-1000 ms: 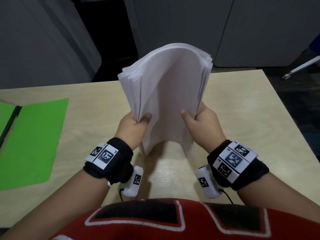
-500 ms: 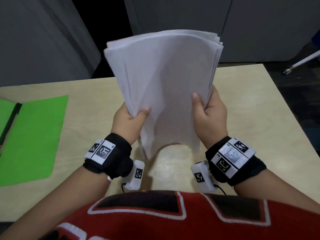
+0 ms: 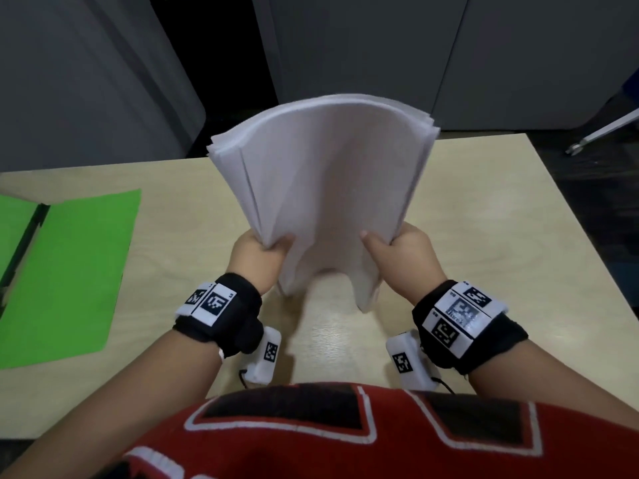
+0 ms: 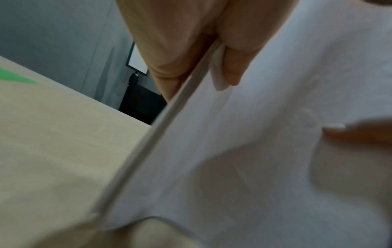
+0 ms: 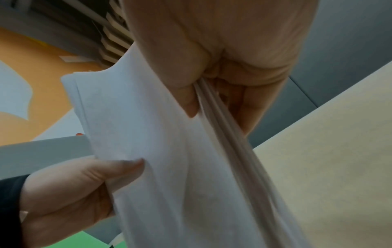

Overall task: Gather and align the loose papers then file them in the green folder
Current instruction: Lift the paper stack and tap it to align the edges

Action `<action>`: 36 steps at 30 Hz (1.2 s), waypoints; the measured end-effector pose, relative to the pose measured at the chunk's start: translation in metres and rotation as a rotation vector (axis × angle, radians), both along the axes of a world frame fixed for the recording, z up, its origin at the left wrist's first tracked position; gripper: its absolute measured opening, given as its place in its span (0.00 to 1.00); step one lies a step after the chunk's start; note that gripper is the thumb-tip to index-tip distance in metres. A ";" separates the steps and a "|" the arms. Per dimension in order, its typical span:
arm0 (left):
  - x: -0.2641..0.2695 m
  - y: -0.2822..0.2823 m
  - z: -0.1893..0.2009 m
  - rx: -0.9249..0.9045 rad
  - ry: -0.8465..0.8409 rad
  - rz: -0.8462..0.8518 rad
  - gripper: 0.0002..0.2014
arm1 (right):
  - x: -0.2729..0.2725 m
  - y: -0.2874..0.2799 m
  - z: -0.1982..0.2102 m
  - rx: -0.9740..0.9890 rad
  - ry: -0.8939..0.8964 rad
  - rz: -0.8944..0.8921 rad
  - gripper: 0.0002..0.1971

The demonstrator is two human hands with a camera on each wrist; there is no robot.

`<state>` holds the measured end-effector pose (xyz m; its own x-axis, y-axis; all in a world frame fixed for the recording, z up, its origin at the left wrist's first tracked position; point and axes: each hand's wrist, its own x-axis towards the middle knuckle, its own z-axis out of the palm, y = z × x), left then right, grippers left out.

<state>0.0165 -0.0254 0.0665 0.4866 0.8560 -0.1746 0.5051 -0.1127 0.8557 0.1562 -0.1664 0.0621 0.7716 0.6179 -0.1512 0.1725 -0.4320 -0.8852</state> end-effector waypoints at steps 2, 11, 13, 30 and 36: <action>-0.004 0.012 0.002 0.051 -0.022 0.057 0.11 | 0.004 -0.003 -0.002 -0.039 -0.036 -0.009 0.16; -0.014 0.047 0.039 0.753 0.246 -0.419 0.15 | 0.010 -0.001 0.008 0.197 -0.328 -0.194 0.48; -0.014 0.044 0.039 0.807 0.333 -0.535 0.13 | 0.008 0.000 0.011 0.248 -0.349 -0.117 0.40; -0.061 0.094 -0.019 -0.096 -0.250 0.098 0.33 | 0.009 -0.010 0.010 0.611 0.215 -0.198 0.12; -0.038 0.069 -0.013 0.002 -0.436 0.106 0.14 | 0.006 -0.004 0.004 0.550 0.082 -0.294 0.08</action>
